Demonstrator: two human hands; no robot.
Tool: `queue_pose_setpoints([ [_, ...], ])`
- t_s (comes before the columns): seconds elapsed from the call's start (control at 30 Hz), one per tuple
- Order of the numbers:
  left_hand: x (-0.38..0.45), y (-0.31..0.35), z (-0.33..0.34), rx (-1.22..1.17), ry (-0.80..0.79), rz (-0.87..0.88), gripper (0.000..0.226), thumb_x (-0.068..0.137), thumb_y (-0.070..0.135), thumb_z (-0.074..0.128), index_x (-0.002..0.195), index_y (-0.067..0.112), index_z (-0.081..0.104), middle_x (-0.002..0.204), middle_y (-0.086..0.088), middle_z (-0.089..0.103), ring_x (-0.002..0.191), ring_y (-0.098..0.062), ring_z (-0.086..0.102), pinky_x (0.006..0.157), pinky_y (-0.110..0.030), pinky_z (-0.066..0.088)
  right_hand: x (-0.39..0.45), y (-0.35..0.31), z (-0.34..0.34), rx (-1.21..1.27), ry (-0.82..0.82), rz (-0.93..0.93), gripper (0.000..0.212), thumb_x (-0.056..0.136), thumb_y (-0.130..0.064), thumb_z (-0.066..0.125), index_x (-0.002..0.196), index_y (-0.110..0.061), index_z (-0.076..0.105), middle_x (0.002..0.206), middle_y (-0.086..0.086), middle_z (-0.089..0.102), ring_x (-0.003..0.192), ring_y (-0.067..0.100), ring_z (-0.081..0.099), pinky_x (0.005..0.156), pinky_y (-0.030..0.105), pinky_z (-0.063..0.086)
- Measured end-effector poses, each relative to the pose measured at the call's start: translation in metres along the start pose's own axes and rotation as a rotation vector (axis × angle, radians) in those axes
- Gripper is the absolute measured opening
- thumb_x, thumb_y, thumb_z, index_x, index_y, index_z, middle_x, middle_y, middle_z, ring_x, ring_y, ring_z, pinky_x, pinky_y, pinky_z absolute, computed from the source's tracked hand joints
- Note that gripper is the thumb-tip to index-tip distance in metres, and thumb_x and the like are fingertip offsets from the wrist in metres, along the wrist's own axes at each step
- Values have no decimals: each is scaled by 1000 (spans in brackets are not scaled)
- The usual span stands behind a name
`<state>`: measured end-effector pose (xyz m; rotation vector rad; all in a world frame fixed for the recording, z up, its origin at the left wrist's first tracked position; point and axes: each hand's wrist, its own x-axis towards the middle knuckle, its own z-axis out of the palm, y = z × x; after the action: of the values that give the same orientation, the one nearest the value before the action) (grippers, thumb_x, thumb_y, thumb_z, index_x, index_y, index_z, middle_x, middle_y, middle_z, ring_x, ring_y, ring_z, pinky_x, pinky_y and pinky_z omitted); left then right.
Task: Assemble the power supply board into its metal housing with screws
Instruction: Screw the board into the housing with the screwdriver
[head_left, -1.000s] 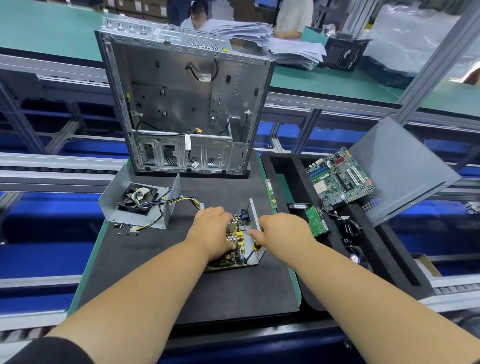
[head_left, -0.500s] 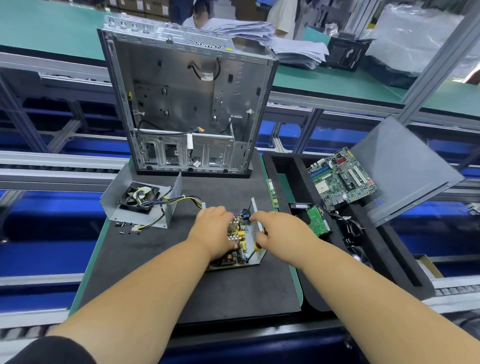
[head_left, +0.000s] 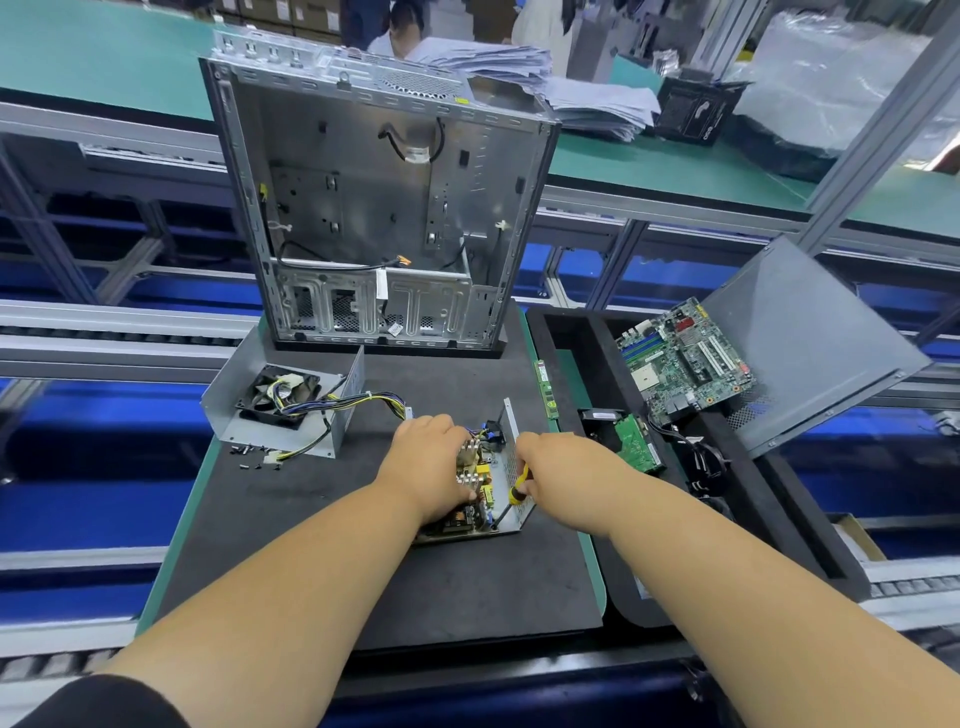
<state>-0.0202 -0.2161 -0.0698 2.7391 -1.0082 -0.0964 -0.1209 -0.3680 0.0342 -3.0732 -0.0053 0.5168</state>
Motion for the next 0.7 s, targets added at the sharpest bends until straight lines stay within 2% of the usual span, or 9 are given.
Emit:
queue_pose_setpoints([
  [0.13, 0, 0, 1, -3, 10, 1, 69, 70, 60, 70, 129, 28, 53, 118, 6, 53, 116, -19, 48, 102, -33, 29, -1, -4, 3, -39, 56, 8, 23, 99, -32, 52, 94, -15, 38, 88, 7, 55, 76, 25, 44, 63, 34, 35],
  [0.53, 0, 1, 1, 0, 20, 18, 70, 71, 60, 70, 130, 26, 53, 116, 4, 53, 115, -20, 48, 101, -34, 29, 8, -14, 7, 29, 99, 110, 22, 96, -29, 53, 88, -16, 38, 70, -4, 39, 72, 24, 45, 58, 33, 33],
  [0.63, -1, -1, -4, -8, -32, 47, 77, 76, 62, 67, 139, 24, 46, 127, 2, 50, 123, -21, 44, 106, -35, 27, 4, -13, 3, 80, 91, 133, 19, 95, -31, 54, 89, -18, 41, 76, -2, 47, 76, 26, 49, 61, 33, 37],
  [0.7, -3, -6, -12, -142, -83, 67, 83, 80, 59, 68, 148, 22, 36, 143, 0, 43, 136, -22, 36, 113, -36, 23, -1, -13, -1, 83, 152, 156, 18, 93, -33, 54, 88, -19, 43, 78, -2, 52, 77, 26, 52, 61, 33, 38],
])
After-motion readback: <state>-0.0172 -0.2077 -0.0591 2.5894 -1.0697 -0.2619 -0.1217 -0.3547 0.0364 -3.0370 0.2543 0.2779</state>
